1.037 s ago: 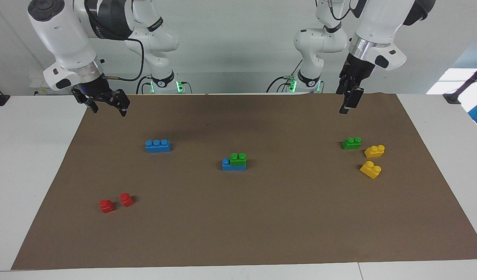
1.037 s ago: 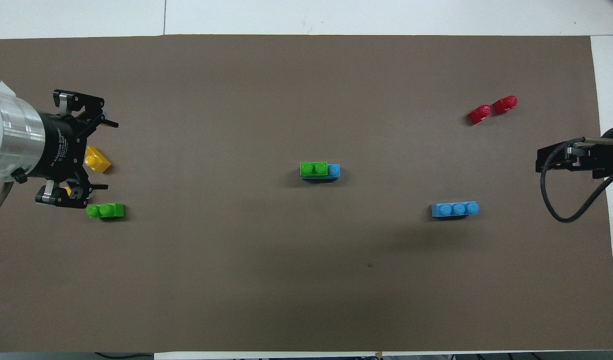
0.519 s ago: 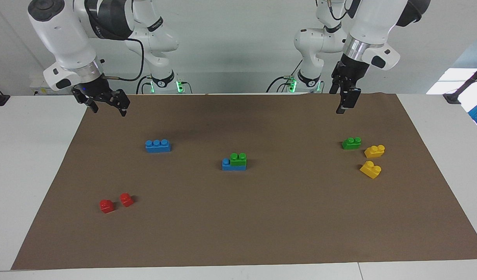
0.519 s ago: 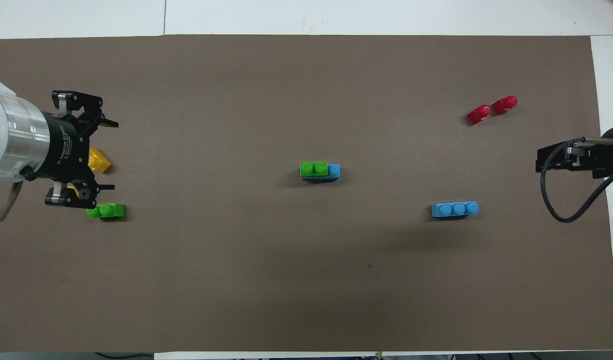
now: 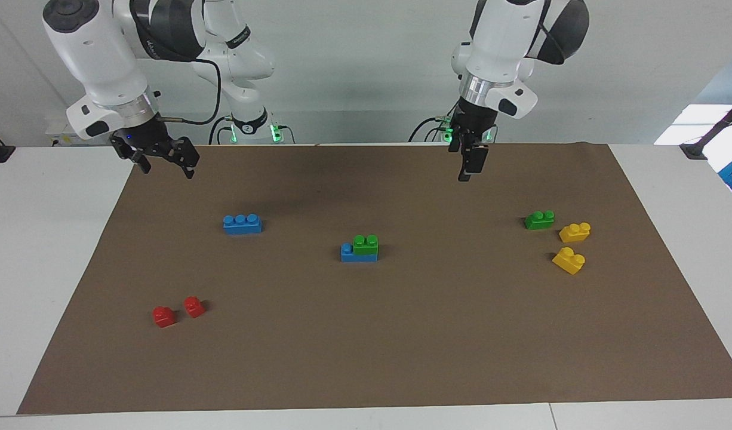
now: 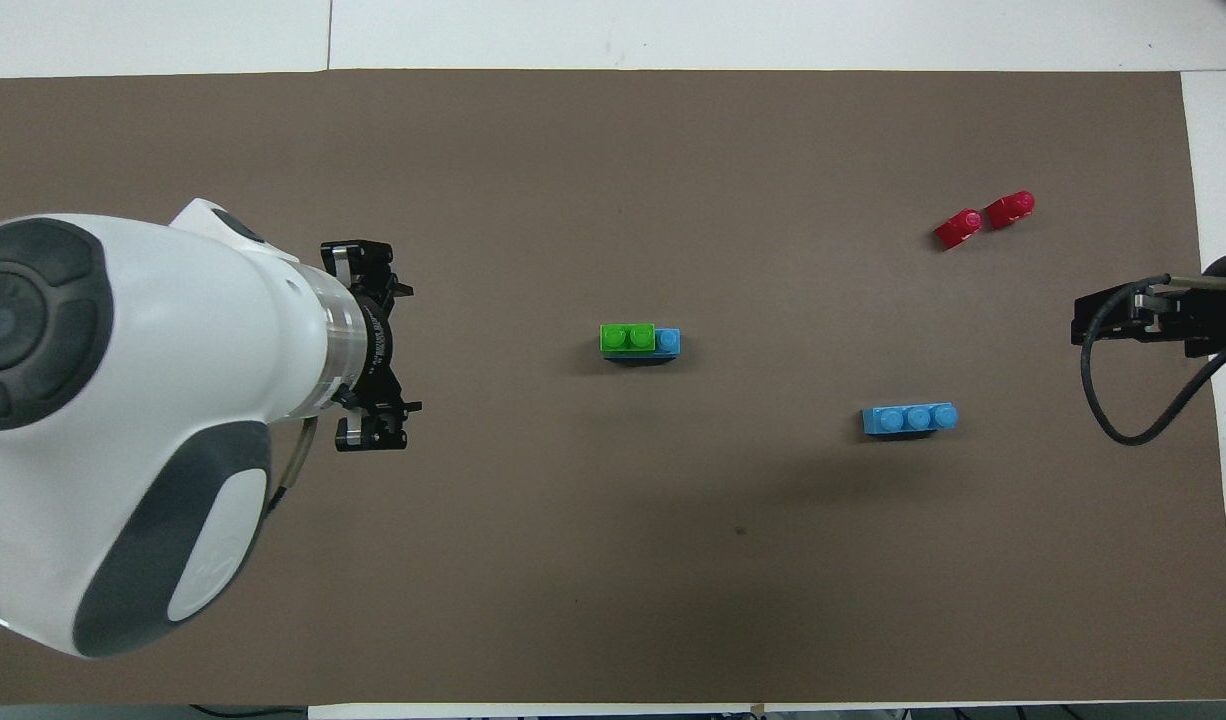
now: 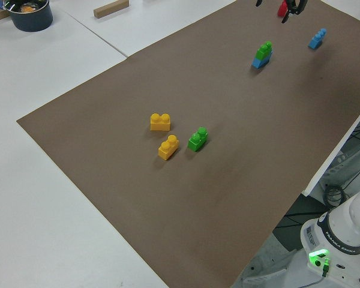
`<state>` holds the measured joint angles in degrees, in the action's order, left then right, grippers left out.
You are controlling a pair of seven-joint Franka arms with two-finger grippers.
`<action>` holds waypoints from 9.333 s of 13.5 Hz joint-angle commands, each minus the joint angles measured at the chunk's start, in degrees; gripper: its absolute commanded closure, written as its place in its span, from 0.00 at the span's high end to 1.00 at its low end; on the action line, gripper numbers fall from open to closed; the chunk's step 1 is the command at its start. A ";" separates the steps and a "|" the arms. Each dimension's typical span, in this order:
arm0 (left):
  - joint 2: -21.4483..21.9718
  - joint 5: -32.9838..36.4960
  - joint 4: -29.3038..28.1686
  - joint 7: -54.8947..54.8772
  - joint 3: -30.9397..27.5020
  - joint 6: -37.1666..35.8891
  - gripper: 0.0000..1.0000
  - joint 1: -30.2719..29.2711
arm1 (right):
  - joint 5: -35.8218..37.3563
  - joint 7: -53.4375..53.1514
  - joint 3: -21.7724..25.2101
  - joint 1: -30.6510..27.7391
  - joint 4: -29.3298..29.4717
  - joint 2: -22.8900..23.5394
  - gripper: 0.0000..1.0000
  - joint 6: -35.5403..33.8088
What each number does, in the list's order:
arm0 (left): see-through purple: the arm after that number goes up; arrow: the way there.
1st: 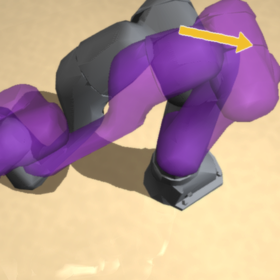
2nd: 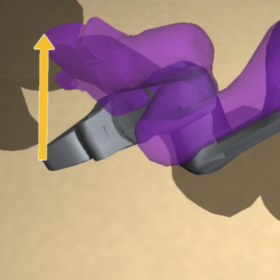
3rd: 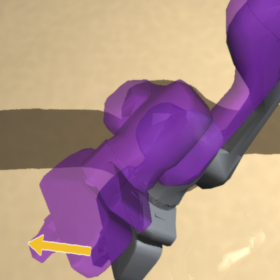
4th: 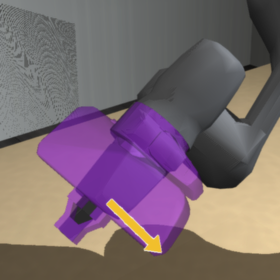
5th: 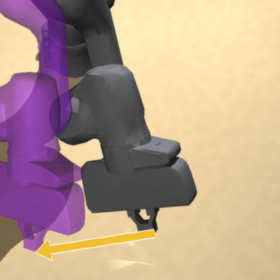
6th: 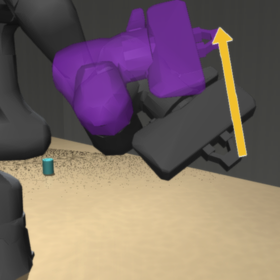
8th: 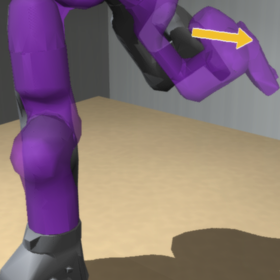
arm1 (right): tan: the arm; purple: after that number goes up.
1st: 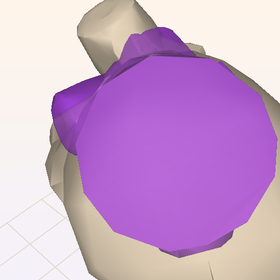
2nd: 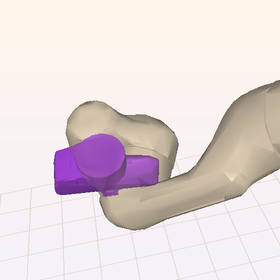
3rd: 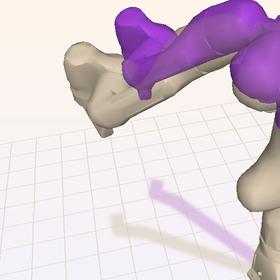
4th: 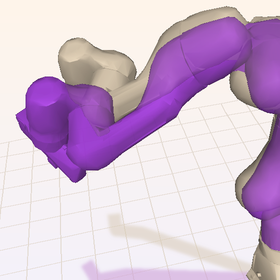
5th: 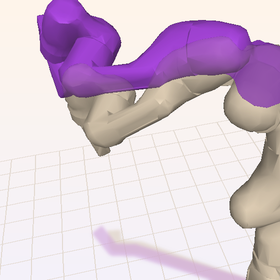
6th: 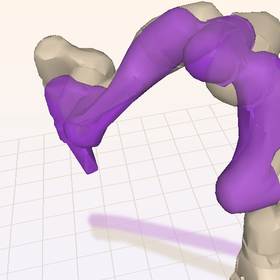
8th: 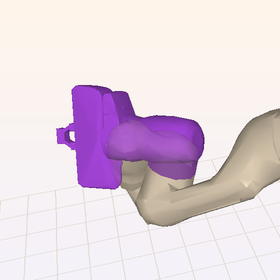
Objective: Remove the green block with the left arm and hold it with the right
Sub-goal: 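Move the left gripper toward the joined green-blue block in the middle, then lower the left gripper and grasp the green half of the block, then reach the right gripper toward the blue half of the held block, then grasp the blue half with the right gripper beside the left gripper, then pull the green block away with the left gripper while the right gripper holds blue, then place the green block near the yellow blocks while the right gripper places blue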
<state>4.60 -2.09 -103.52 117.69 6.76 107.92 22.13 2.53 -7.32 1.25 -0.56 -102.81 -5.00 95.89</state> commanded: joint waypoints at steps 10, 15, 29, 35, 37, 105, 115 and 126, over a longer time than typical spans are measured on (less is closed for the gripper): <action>-18.04 1.12 3.41 18.62 -1.05 14.07 1.00 12.59 | 0.11 0.64 -0.55 -0.84 -0.47 -0.89 1.00 -0.44; -25.14 3.23 8.57 20.21 -1.14 15.58 1.00 12.77 | 0.11 0.64 -0.46 -0.84 -0.47 -0.89 1.00 -0.44; -30.79 4.91 11.15 20.22 -1.05 16.97 1.00 12.85 | 0.02 0.55 -0.37 -1.46 -0.47 -1.15 1.00 -1.06; -31.14 4.91 9.40 20.48 -1.05 18.38 1.00 13.20 | -5.31 -7.83 -0.37 -2.86 -2.57 -1.24 0.99 -0.09; -31.14 4.91 8.87 20.57 -1.05 19.17 1.00 13.47 | -12.69 -19.44 -0.37 -2.95 -5.37 -1.24 0.98 1.92; -21.48 9.56 4.91 22.24 -1.05 14.17 0.00 11.27 | -62.38 -56.23 -0.81 27.72 -12.68 27.94 0.00 47.72; -17.26 5.26 3.69 3.19 -1.14 6.96 0.00 0.48 | -55.73 -56.31 -0.55 21.94 -10.23 26.19 0.00 38.62; -11.89 3.41 -15.47 -47.76 -1.14 21.54 0.00 -19.91 | -41.29 -43.68 -0.72 -4.87 0.42 28.02 0.00 14.41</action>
<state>-10.45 2.41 -113.10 77.62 5.10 125.59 4.76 -40.60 -54.57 1.44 -2.19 -102.78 21.72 111.40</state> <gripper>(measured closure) 0.643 0.652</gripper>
